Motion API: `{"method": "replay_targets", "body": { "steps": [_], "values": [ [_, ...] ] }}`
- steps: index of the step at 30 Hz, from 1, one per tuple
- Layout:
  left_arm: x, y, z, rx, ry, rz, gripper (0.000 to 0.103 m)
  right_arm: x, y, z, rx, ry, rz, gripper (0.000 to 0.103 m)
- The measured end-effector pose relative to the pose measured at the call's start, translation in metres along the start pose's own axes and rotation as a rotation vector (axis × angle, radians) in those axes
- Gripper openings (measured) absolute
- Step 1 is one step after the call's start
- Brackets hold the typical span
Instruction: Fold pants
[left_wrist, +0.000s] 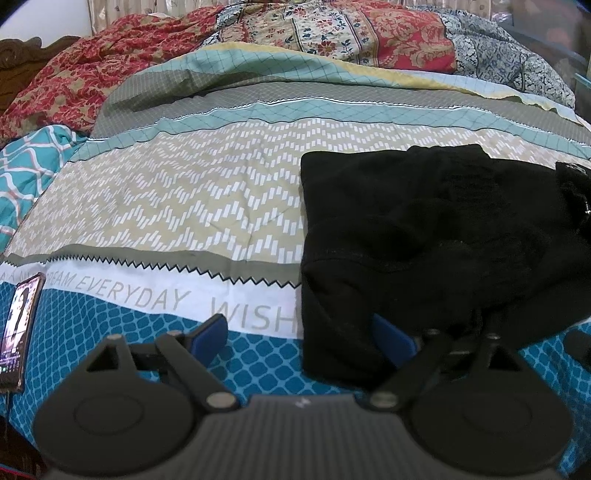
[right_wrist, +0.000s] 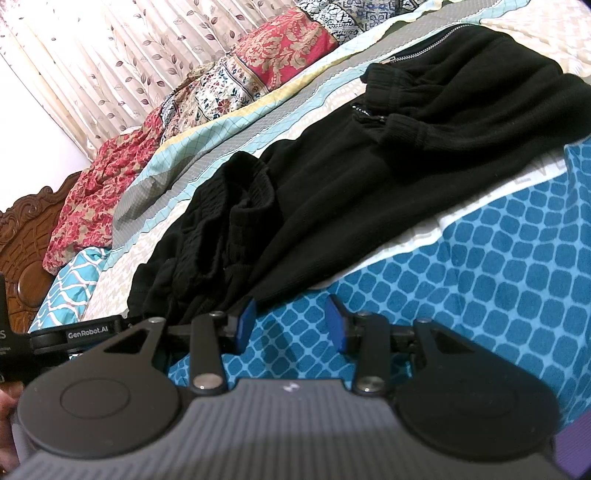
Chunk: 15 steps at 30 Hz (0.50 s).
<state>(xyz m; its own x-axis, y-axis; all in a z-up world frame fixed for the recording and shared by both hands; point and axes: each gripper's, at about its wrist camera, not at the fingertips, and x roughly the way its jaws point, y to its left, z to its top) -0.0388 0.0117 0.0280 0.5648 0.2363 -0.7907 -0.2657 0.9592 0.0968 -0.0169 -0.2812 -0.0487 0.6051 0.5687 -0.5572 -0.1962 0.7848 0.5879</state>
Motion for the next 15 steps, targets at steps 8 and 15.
{"method": "replay_targets", "body": {
  "steps": [8, 15],
  "values": [
    [0.0061, -0.0042, -0.0004, 0.019, 0.003, 0.021, 0.091, 0.0003, -0.0004, 0.0004, 0.002, 0.0, 0.001, 0.044],
    [0.0102, -0.0067, 0.0005, 0.03, 0.004, 0.034, 0.092, -0.0017, 0.0011, -0.0021, 0.019, -0.003, 0.009, 0.044]
  ]
}}
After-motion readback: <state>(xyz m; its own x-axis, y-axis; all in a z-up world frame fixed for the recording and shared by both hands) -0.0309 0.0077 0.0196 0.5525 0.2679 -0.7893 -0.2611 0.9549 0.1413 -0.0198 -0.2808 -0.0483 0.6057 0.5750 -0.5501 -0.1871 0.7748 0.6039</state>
